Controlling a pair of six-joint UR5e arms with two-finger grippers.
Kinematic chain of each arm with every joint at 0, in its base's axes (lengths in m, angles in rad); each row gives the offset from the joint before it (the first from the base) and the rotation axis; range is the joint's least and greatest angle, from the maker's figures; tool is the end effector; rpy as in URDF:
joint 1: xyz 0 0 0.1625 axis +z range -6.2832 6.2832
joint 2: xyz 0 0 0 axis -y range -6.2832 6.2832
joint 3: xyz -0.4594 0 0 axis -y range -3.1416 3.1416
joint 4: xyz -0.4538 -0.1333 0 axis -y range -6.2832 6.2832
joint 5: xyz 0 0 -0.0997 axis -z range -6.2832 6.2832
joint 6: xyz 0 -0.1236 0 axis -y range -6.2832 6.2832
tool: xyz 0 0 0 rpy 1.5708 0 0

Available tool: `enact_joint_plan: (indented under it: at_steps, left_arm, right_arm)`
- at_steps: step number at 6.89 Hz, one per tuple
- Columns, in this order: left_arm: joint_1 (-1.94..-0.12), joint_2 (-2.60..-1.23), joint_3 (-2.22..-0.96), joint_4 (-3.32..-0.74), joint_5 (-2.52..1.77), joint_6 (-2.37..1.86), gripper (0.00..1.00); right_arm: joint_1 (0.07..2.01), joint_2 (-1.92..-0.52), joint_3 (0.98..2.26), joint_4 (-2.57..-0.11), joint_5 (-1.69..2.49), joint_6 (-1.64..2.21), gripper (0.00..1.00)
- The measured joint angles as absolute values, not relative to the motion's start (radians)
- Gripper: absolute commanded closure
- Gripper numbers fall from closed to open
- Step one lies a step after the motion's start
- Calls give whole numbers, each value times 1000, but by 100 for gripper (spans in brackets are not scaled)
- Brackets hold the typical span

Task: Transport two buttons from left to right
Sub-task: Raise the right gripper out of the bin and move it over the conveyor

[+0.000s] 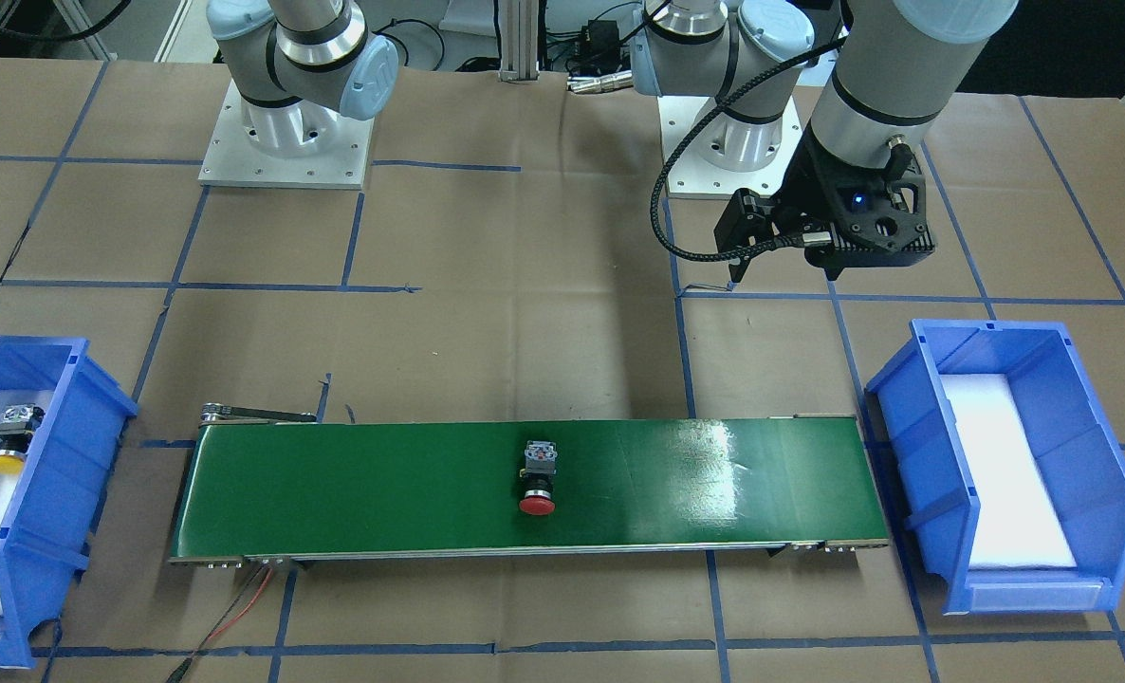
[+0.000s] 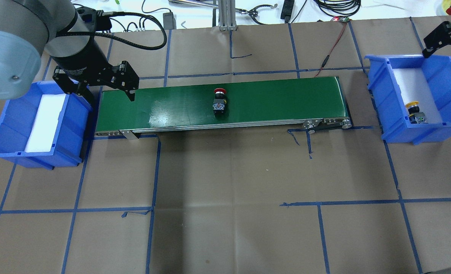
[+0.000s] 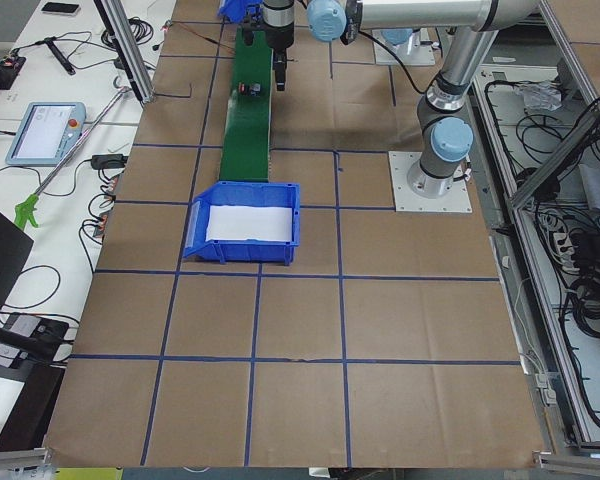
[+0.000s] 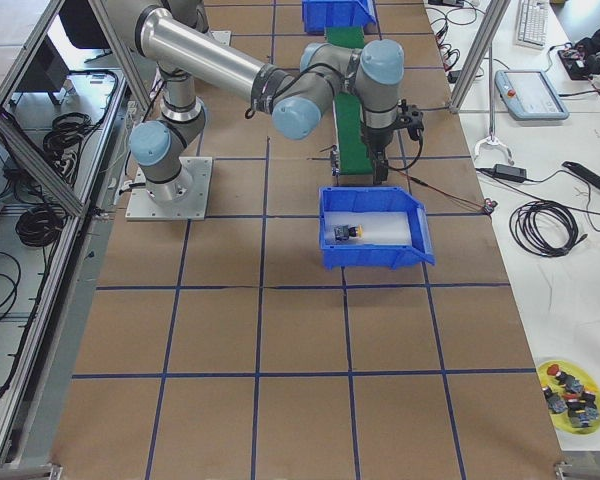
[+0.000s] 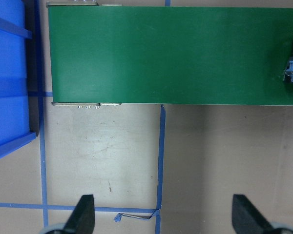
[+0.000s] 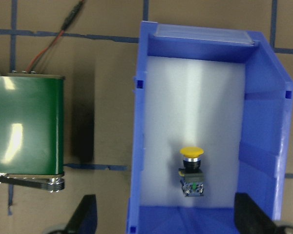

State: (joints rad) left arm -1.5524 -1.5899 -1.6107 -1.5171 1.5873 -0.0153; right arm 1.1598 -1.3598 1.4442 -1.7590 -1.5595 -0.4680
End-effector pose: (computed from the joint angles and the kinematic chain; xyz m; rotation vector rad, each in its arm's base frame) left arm -0.1209 -0.5631 0.4709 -0.0526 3.1246 0.0083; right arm -0.1404 -0.6592 0.4609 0.0894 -3.1026 0.1534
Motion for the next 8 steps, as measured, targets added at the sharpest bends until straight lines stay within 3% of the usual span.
enact_joint_plan:
  at_steps: [4, 8]
  left_arm:
    - [-1552, -1590, -1611, -1517, 1587, -15, 0]
    - [-1552, -1589, -1612, -1517, 1587, -15, 0]
  right_arm:
    - [1503, -1394, 1400, -1635, -1663, -151, 0]
    - [1628, -1418, 1445, -1636, -1661, -73, 0]
